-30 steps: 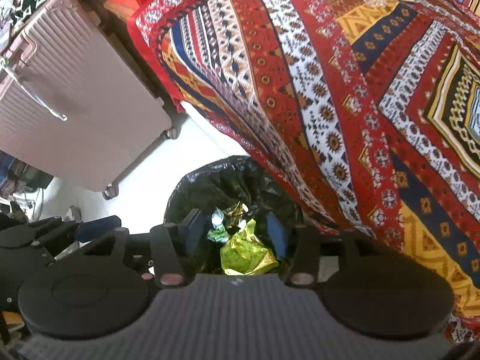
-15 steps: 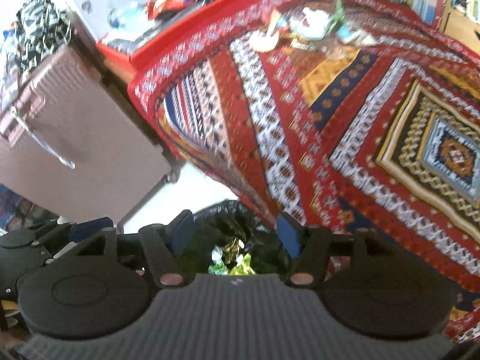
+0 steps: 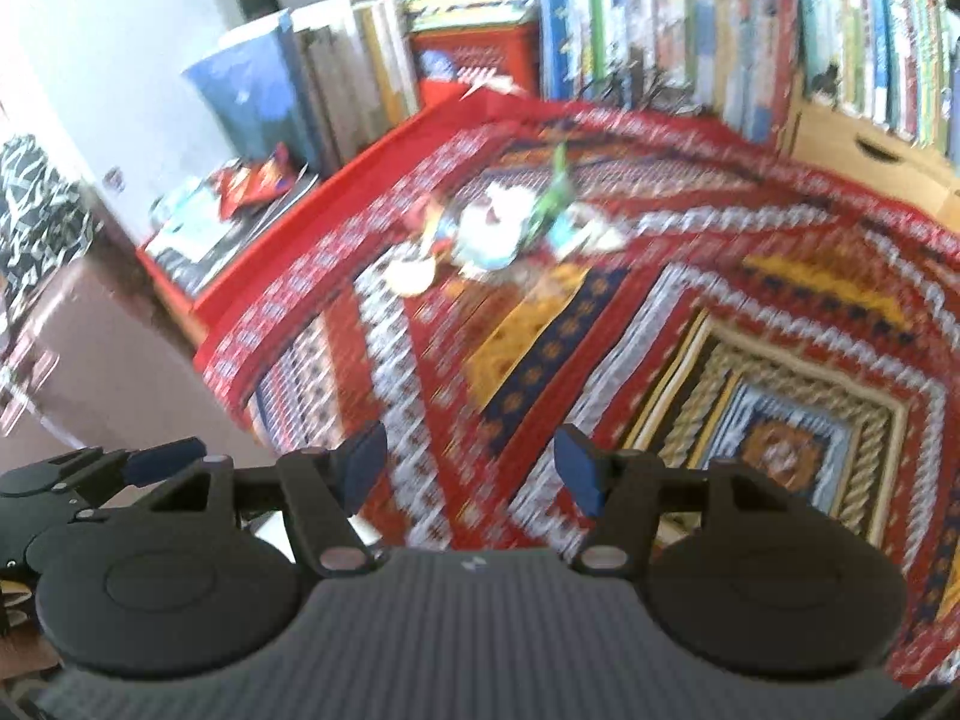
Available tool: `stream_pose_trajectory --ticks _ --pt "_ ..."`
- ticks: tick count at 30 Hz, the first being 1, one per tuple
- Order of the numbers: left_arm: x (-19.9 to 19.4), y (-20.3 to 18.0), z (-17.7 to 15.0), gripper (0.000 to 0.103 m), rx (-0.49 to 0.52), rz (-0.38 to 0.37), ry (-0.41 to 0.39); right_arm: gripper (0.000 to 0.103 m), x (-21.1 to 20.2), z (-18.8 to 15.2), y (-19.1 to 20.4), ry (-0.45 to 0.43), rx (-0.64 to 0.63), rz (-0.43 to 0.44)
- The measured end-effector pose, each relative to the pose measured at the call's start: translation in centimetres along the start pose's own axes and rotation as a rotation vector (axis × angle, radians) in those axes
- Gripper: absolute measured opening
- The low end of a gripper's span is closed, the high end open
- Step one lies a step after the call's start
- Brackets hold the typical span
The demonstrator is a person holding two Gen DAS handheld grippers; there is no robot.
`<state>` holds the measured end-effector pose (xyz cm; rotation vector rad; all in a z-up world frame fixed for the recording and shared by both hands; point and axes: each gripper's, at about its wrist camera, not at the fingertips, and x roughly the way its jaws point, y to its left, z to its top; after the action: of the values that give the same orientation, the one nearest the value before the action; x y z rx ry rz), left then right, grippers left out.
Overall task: Organize books
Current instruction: 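Move both tools back over the rug toward the remaining litter, then grasp the round bread chip with the left tool while the right tool grasps the white RICE packet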
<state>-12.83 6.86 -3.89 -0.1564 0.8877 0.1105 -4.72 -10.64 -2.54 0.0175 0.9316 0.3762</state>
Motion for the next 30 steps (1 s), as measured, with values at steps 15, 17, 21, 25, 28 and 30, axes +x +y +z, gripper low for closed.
stream_pose_trajectory --ticks 15,17,21,25,28,30 --pt "9.7 -1.9 8.8 0.069 -0.096 0.081 0.014 0.077 5.0 9.1 -8.0 -0.023 -0.012 -0.045" --pt "11.5 -1.7 9.1 0.07 -0.107 0.097 0.032 0.078 6.3 9.9 -8.7 -0.007 -0.016 -0.052" --pt "15.0 -1.4 9.3 0.07 -0.119 0.128 0.073 0.08 9.1 10.9 -9.6 0.042 -0.024 -0.061" --pt "17.6 -1.0 9.4 0.071 -0.138 0.139 0.094 0.081 12.3 11.7 -10.2 0.096 -0.044 -0.068" --pt "19.5 -0.6 9.6 0.072 -0.149 0.148 0.107 0.081 14.8 12.3 -10.3 0.134 -0.064 -0.072" --pt "20.6 -0.4 9.8 0.072 -0.154 0.152 0.112 0.082 16.5 12.7 -10.3 0.16 -0.07 -0.069"
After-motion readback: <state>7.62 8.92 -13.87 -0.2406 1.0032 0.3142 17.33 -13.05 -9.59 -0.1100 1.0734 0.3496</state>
